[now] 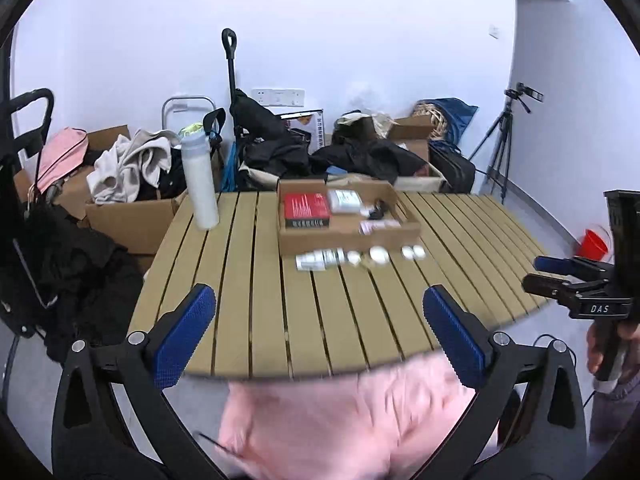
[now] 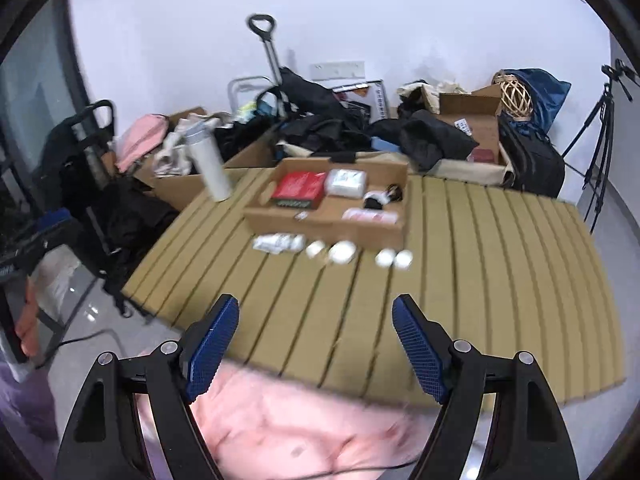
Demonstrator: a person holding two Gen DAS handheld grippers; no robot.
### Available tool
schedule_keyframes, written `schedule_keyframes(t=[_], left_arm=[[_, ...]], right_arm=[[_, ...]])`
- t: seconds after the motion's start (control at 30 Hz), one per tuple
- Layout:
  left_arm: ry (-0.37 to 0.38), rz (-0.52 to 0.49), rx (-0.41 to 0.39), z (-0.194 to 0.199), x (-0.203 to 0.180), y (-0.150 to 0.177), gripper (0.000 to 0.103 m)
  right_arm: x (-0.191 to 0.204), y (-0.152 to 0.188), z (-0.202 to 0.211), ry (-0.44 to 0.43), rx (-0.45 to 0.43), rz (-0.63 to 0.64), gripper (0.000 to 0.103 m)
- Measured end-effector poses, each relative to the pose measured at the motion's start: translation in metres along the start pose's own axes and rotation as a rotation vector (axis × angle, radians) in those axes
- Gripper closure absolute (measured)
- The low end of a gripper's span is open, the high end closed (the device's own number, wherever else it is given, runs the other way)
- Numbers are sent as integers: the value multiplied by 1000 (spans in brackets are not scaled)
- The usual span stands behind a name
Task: Organize objects
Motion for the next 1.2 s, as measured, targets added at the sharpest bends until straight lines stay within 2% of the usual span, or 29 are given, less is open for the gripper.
schedule_keyframes(t=[0.07, 0.13, 0.2, 0.33, 0.43, 0.53, 0.63, 0.7, 0.73, 0.83, 0.9, 0.97, 1.03, 1.1, 1.17, 1.2], left_arm=[[-43, 4, 22, 3, -3, 16, 0], [-27, 1, 56, -3, -3, 20, 0], [-50, 40, 60, -8, 2, 17, 0], [-21, 70, 79, -19, 9, 20, 0], [-26, 62, 125, -40, 10, 29, 0], [7, 69, 177, -69, 13, 41, 0], [21, 79, 212, -100, 19, 48, 4], [64, 96, 219, -119, 21, 46, 12], [85, 101, 221, -127, 22, 44, 14], [113, 112, 269, -168, 22, 35, 26], [132, 118, 325, -210, 20, 28, 35], [161, 129, 345, -245, 17, 21, 49], [188, 138, 354, -283, 12, 13, 50], [185, 174, 425, -328, 9, 9, 50], [189, 281, 474, -365, 13, 8, 52], [198, 319, 465, -374, 14, 7, 52]], right_arm=[[9, 34, -1, -62, 4, -17, 20], [20, 50, -16, -112, 82, 3, 20], [26, 53, -25, -46, 105, 24, 20], [31, 49, -30, -63, 79, 12, 20], [30, 55, -38, -24, 88, 17, 20], [26, 62, -56, -7, 111, -4, 21], [18, 67, -78, -4, 162, -17, 21], [15, 69, -92, 3, 186, -15, 21], [13, 69, -99, -1, 194, -15, 21], [3, 63, -123, -9, 209, -43, 21], [-7, 56, -137, 13, 210, -62, 21], [-22, 46, -155, 58, 214, -88, 21], [-39, 35, -171, 80, 219, -114, 21], [-57, 22, -187, 104, 215, -133, 22], [-76, 9, -203, 144, 204, -147, 26], [-86, 3, -212, 162, 203, -154, 26]])
Point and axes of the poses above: each gripper's, at about its wrist camera, not at the fingertips, and z roughly against the way its jaws point, x to its left, y to its underside, the point moved 1 cm from there along -z, roughly the way its jaws point, and after that the axes turned 11 degrees about y, right-handed, at the moved point
